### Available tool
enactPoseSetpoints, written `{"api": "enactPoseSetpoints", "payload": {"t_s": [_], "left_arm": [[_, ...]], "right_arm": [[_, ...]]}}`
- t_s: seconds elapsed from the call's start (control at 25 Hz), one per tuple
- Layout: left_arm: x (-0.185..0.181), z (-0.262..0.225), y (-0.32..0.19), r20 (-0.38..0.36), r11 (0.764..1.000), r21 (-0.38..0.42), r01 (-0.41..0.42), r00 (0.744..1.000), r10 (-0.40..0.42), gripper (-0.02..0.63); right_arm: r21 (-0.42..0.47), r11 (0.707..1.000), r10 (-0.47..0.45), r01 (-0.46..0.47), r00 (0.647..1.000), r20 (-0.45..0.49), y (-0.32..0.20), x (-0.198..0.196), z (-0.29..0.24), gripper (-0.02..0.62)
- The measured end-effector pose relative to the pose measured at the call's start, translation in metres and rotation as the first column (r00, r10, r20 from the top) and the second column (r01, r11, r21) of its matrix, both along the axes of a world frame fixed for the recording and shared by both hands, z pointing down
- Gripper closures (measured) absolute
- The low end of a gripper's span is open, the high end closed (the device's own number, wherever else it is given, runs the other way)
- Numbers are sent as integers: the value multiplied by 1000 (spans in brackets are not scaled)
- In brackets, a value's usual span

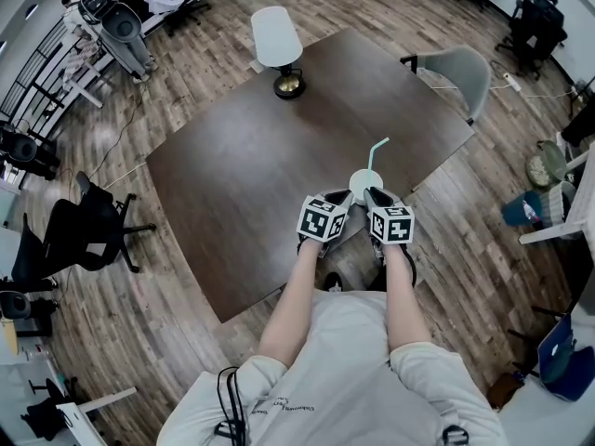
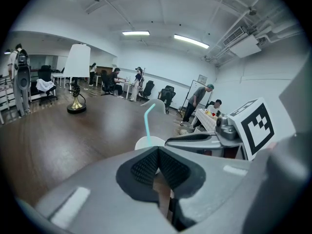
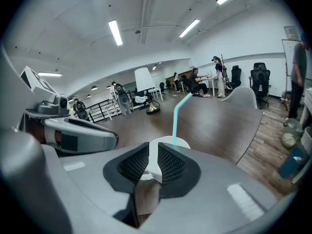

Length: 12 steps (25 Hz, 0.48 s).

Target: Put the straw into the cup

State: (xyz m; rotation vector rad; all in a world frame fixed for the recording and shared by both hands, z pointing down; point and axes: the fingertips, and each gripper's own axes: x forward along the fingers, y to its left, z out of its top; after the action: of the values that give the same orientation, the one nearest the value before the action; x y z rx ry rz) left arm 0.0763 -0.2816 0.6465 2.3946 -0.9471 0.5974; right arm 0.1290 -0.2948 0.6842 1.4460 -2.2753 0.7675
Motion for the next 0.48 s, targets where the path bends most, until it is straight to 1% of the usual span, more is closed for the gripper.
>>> {"api": "enactPoseSetpoints", "payload": {"t_s": [0.24, 0.48], "left_arm": [[-8, 3, 5, -15, 1000, -15, 8, 1000, -8, 604], [-6, 4, 9, -17, 1000, -18, -5, 1000, 4, 604]], "right_arm": [[1, 1000, 8, -8, 1000, -7, 6, -6, 1, 518], [-4, 999, 39, -40, 999, -10, 16, 1, 3, 524]]}}
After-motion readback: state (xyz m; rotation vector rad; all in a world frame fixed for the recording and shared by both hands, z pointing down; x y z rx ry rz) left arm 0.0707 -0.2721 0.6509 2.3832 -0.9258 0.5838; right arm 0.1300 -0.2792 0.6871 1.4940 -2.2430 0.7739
